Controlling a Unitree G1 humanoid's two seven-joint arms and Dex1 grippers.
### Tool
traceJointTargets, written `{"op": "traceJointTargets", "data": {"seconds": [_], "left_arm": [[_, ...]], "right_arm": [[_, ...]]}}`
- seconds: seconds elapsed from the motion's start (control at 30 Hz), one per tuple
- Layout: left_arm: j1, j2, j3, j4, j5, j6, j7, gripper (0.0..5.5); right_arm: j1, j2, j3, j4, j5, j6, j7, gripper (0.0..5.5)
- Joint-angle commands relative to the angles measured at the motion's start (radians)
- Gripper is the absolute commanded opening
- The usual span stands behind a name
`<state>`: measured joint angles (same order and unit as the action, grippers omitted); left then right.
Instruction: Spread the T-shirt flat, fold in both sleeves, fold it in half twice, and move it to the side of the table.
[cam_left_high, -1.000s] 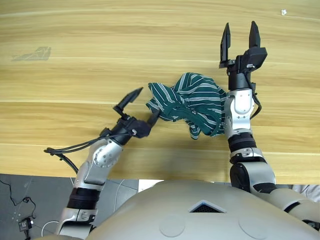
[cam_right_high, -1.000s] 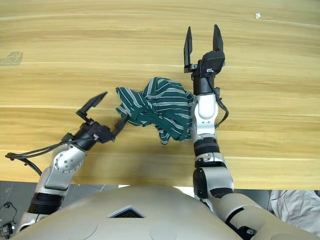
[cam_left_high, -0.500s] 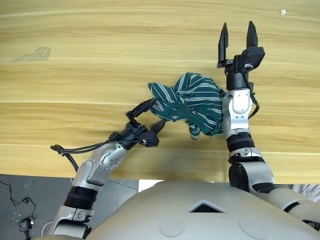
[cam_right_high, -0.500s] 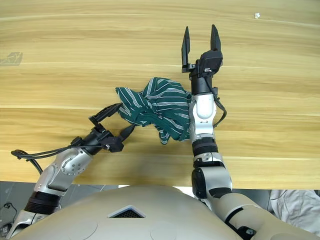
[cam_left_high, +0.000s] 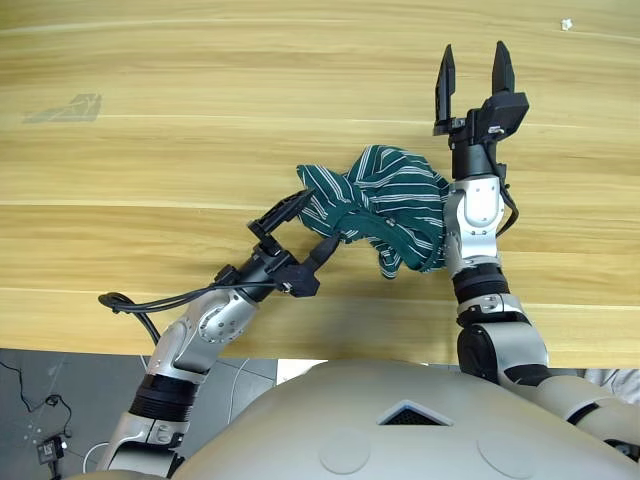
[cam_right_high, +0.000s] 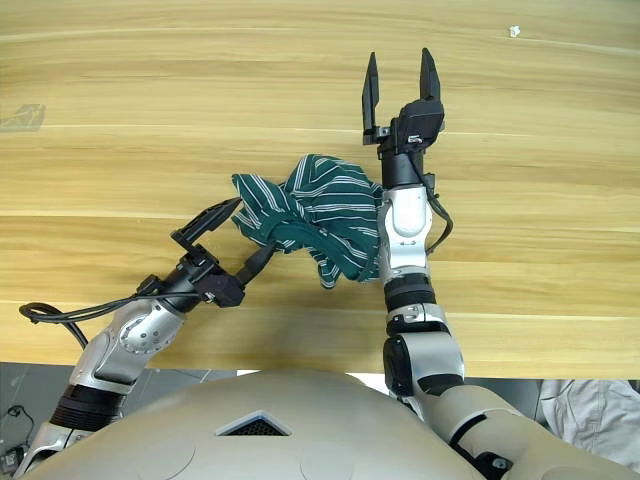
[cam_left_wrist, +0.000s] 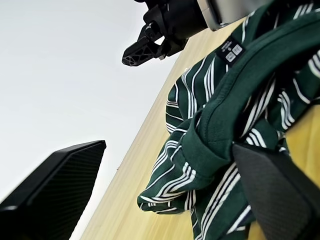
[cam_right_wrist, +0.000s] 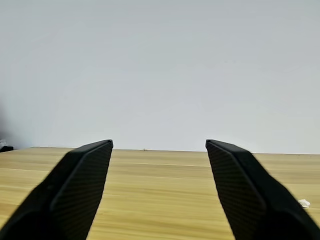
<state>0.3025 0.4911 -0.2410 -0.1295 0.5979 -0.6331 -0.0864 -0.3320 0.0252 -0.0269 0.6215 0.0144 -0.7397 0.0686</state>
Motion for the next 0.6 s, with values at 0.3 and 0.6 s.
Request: {"op": "traceJointTargets", "data": {"seconds": [0.3,0.6], "left_arm": [[-0.051,-0.017,-0.043,0.069,0.071,0.015,0.03,4.66],[-0.056,-0.016,-0.064,0.088,0.089,0.027,0.022,4.66]], "right_arm": [[-0.034,-0.005,0.005,0.042,-0.011,-0.008,0.003,3.46],[-0.041,-0.004,0.005,0.052,-0.011,-0.012,0.002,3.46]]}}
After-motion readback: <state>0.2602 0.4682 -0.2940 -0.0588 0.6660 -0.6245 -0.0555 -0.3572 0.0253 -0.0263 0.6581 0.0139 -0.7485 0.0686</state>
